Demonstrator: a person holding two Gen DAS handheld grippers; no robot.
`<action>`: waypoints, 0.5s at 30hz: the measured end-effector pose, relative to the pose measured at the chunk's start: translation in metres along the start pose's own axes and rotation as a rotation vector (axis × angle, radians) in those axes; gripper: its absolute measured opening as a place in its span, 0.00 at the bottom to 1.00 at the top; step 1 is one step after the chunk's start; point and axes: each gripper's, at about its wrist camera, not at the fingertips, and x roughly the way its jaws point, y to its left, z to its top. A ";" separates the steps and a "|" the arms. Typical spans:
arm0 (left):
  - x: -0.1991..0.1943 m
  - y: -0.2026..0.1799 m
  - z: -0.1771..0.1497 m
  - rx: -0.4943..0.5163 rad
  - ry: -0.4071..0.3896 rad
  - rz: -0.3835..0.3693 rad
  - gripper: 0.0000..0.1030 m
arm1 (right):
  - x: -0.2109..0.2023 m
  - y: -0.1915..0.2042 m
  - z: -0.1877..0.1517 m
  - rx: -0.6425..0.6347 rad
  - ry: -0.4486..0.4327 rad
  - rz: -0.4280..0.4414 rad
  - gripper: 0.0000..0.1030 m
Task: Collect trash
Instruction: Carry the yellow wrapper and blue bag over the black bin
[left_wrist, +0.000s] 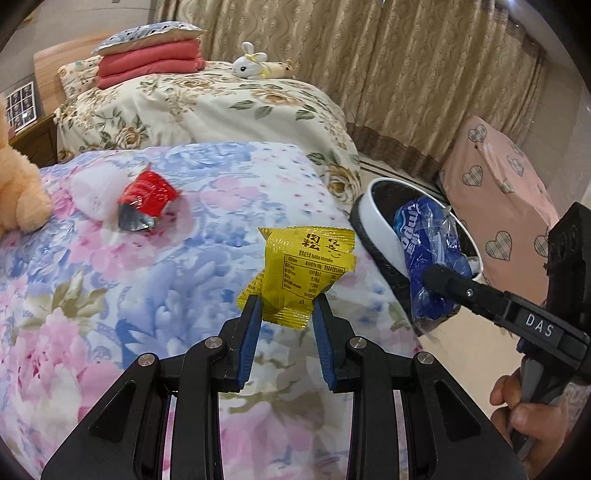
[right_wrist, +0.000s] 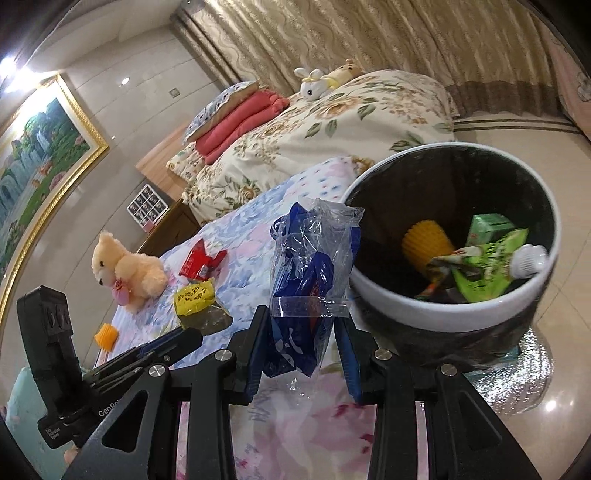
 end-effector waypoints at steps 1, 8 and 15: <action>0.001 -0.002 0.000 0.003 0.001 -0.002 0.26 | -0.002 -0.002 0.001 0.002 -0.004 -0.001 0.35; 0.004 -0.023 0.004 0.031 0.002 -0.019 0.26 | -0.017 -0.015 0.006 0.020 -0.037 -0.018 0.35; 0.008 -0.042 0.008 0.060 0.004 -0.037 0.26 | -0.029 -0.028 0.012 0.036 -0.063 -0.035 0.35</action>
